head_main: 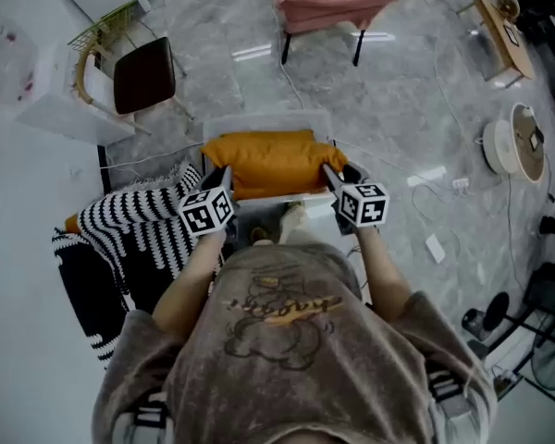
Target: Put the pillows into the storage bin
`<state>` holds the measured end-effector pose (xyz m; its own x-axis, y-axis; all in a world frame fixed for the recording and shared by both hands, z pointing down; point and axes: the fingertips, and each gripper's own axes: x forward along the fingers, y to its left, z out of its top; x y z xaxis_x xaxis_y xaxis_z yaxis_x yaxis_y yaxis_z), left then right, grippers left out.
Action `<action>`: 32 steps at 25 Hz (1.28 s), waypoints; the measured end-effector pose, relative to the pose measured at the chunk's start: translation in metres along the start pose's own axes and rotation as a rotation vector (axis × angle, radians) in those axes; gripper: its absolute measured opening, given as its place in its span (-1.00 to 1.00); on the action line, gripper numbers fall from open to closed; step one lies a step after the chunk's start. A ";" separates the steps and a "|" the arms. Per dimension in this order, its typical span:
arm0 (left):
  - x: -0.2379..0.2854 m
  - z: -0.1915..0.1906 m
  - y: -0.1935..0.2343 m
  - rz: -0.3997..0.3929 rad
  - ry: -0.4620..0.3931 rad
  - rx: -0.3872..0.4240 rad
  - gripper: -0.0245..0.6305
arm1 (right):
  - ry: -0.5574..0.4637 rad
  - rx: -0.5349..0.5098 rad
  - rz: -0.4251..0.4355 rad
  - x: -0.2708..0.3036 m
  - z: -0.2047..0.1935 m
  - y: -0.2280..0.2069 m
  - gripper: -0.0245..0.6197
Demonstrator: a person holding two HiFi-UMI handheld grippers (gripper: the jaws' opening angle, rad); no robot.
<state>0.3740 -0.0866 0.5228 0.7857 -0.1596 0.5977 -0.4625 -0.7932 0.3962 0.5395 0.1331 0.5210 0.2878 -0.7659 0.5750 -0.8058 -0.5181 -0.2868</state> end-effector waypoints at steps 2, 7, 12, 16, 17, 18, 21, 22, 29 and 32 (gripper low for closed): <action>0.027 0.005 -0.002 0.023 0.020 -0.006 -0.71 | 0.019 0.007 0.015 0.020 0.007 -0.022 -0.47; 0.091 0.008 0.005 0.079 0.065 -0.034 -0.71 | 0.080 0.025 0.046 0.080 0.011 -0.068 -0.45; 0.160 0.003 0.031 0.121 0.102 -0.072 -0.71 | 0.147 0.062 0.043 0.150 -0.004 -0.105 -0.43; 0.211 -0.012 0.062 0.127 0.152 -0.108 -0.71 | 0.188 0.079 0.027 0.200 -0.021 -0.122 -0.42; 0.222 -0.014 0.069 0.126 0.161 -0.113 -0.71 | 0.193 0.084 0.024 0.211 -0.024 -0.126 -0.42; 0.233 -0.015 0.075 0.126 0.169 -0.117 -0.71 | 0.196 0.088 0.020 0.222 -0.027 -0.130 -0.42; 0.261 -0.018 0.089 0.131 0.188 -0.140 -0.69 | 0.213 0.098 -0.008 0.248 -0.035 -0.145 -0.37; 0.269 -0.019 0.092 0.130 0.194 -0.148 -0.53 | 0.217 0.110 -0.030 0.255 -0.037 -0.152 -0.26; 0.282 -0.011 0.074 0.046 0.233 -0.063 -0.09 | 0.178 0.160 -0.048 0.268 -0.024 -0.135 0.10; 0.268 0.005 0.055 0.002 0.213 -0.030 -0.09 | 0.161 0.149 -0.014 0.258 -0.008 -0.117 0.10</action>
<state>0.5610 -0.1761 0.7008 0.6818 -0.0306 0.7309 -0.4784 -0.7745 0.4139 0.7042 -0.0010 0.7090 0.2025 -0.6940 0.6909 -0.7135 -0.5878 -0.3813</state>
